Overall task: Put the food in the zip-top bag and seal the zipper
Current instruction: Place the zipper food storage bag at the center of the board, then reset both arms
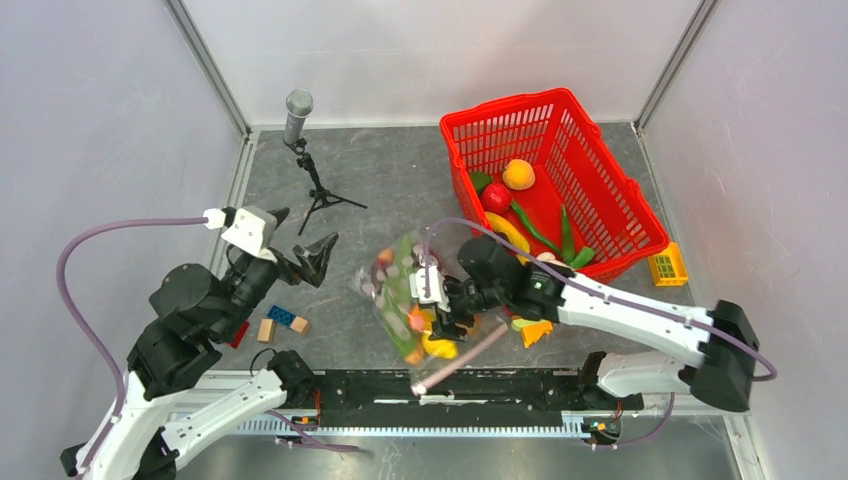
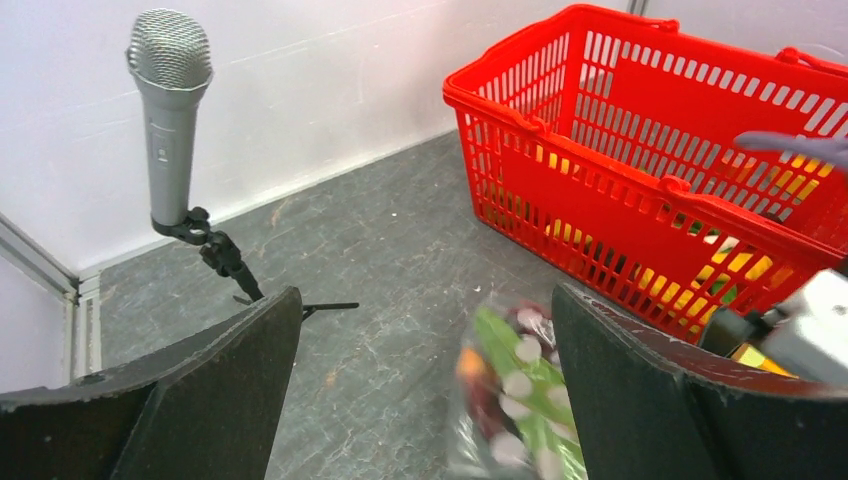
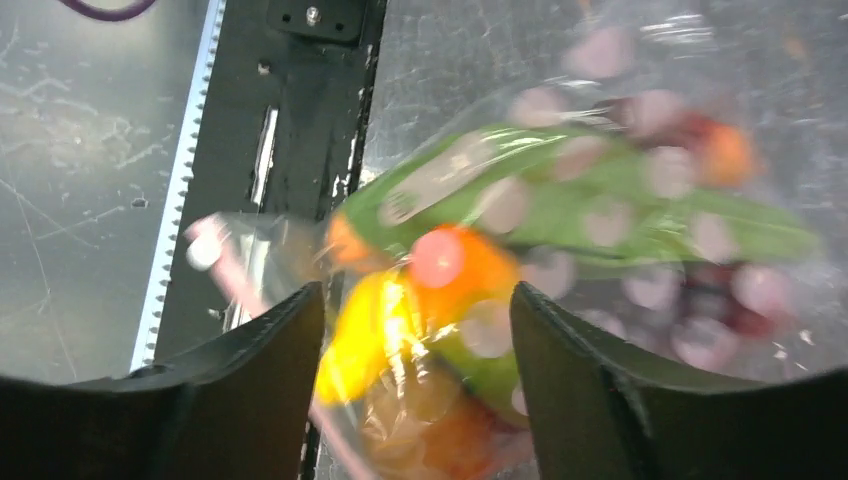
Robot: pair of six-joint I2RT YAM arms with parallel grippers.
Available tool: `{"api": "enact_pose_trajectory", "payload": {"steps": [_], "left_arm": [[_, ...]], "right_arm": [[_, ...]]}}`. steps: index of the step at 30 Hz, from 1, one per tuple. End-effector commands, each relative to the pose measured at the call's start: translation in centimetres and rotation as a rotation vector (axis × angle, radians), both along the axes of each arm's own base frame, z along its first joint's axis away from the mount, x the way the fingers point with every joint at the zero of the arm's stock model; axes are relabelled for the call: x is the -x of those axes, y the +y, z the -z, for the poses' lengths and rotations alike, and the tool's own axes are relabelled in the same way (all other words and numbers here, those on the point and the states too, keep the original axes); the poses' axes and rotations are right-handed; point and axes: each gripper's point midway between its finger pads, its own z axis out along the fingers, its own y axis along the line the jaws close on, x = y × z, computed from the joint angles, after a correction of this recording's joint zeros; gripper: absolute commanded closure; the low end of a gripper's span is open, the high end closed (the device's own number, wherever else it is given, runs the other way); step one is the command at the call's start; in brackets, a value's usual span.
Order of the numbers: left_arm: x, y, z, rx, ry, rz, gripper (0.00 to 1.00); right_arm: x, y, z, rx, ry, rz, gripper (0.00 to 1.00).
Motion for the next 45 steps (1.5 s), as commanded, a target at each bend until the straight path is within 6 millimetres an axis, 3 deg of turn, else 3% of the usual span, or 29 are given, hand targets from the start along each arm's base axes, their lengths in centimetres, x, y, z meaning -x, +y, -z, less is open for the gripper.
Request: {"api": "enact_pose_trajectory", "payload": {"steps": [1, 6, 10, 13, 17, 19, 25, 30, 34, 39, 45], "left_arm": [[-0.8, -1.8, -0.2, 0.042, 0.018, 0.035, 0.00], [-1.3, -3.5, 1.4, 0.032, 0.082, 0.072, 0.00], [-2.2, -4.8, 3.8, 0.025, 0.151, 0.072, 0.00], [-3.2, -6.0, 6.8, -0.004, 0.243, 0.060, 0.00], [-4.6, -6.7, 10.0, -0.013, 0.357, 0.000, 0.00], [-5.2, -6.5, 10.5, 0.012, 0.394, -0.027, 0.00], [-7.9, -3.7, 10.9, 0.113, 0.457, -0.102, 0.00], [-8.8, -3.9, 11.7, 0.189, 0.539, -0.073, 0.00], [-8.6, -2.6, 10.7, 0.299, 0.486, -0.151, 0.00], [-7.5, -1.9, 9.1, 0.322, 0.422, -0.147, 0.00], [-7.5, -0.9, 8.1, 0.326, 0.392, -0.194, 0.00]], "right_arm": [[-0.1, -0.1, -7.6, -0.265, -0.130, 0.029, 0.23], [-3.4, -2.6, -13.6, -0.489, -0.248, 0.314, 0.15], [-7.0, -6.4, -16.3, -0.601, -0.316, 0.627, 0.13], [-9.9, -10.0, -16.7, -0.609, -0.354, 0.896, 0.09], [-12.8, -14.4, -15.7, -0.520, -0.382, 1.222, 0.05], [-14.0, -16.4, -15.1, -0.458, -0.384, 1.353, 0.04], [-17.7, -20.4, -15.2, -0.460, -0.307, 1.446, 0.02], [-18.9, -22.3, -15.1, -0.415, -0.286, 1.448, 0.02], [-17.5, -22.3, -15.2, -0.461, -0.251, 1.406, 0.02], [-16.0, -24.5, -14.5, -0.579, -0.225, 1.513, 0.02], [-16.1, -24.8, -13.9, -0.558, -0.218, 1.540, 0.02]]}}
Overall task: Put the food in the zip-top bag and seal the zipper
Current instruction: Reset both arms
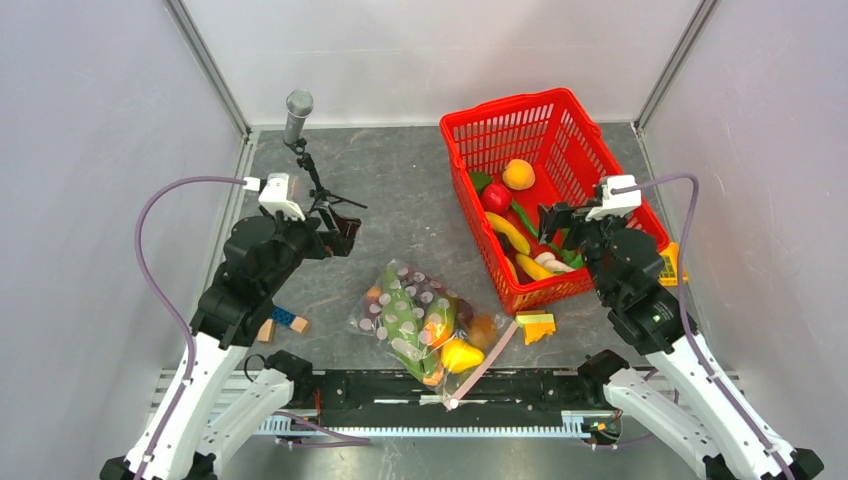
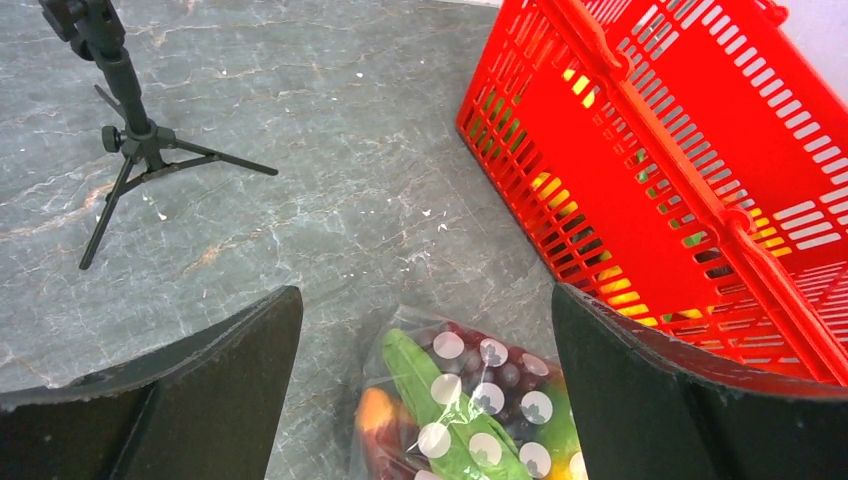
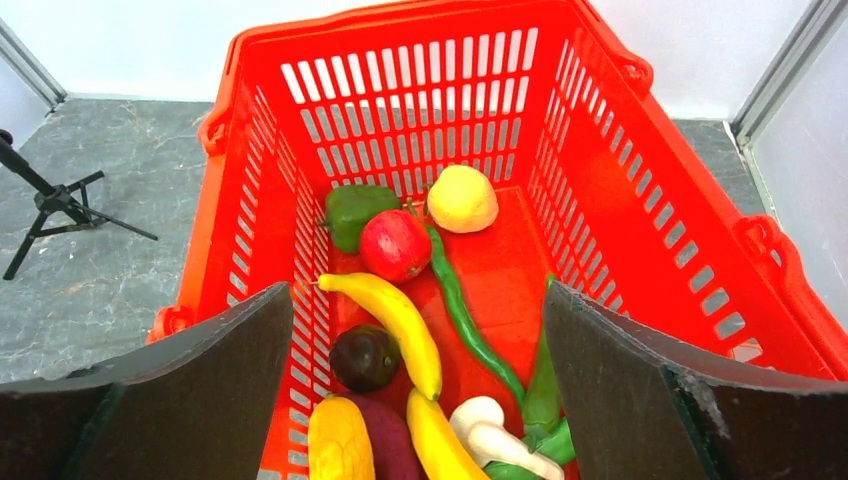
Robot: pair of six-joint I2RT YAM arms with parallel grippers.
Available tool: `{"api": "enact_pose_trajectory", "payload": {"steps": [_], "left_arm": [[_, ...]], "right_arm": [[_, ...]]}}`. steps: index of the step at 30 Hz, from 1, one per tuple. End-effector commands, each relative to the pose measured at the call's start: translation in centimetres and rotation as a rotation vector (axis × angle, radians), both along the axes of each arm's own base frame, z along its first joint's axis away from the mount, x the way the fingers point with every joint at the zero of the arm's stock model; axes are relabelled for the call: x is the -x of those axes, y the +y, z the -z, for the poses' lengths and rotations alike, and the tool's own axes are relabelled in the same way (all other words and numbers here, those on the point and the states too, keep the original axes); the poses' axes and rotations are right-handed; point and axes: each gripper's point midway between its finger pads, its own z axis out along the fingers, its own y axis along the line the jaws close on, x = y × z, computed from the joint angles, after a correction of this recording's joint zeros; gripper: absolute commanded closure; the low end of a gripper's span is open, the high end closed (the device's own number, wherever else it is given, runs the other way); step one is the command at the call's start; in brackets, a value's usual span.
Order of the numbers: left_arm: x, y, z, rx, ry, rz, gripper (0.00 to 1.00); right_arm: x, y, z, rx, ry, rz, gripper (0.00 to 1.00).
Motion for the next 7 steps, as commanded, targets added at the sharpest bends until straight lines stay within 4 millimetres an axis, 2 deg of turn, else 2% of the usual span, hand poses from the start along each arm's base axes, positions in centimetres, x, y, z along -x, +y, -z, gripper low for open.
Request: {"api": "enact_pose_trajectory", "payload": {"steps": [1, 7], "left_arm": [[-0.7, 0.8, -2.2, 0.032, -0.048, -0.067, 0.00], [-1.2, 2.9, -2.6, 0.011, -0.054, -0.187, 0.00]], "right_arm": [[-0.8, 0.4, 0.3, -0.026, 0.023, 0.016, 0.02], [-1.2, 1.6, 0.4, -0.043, 0.035, -0.028, 0.02]]}}
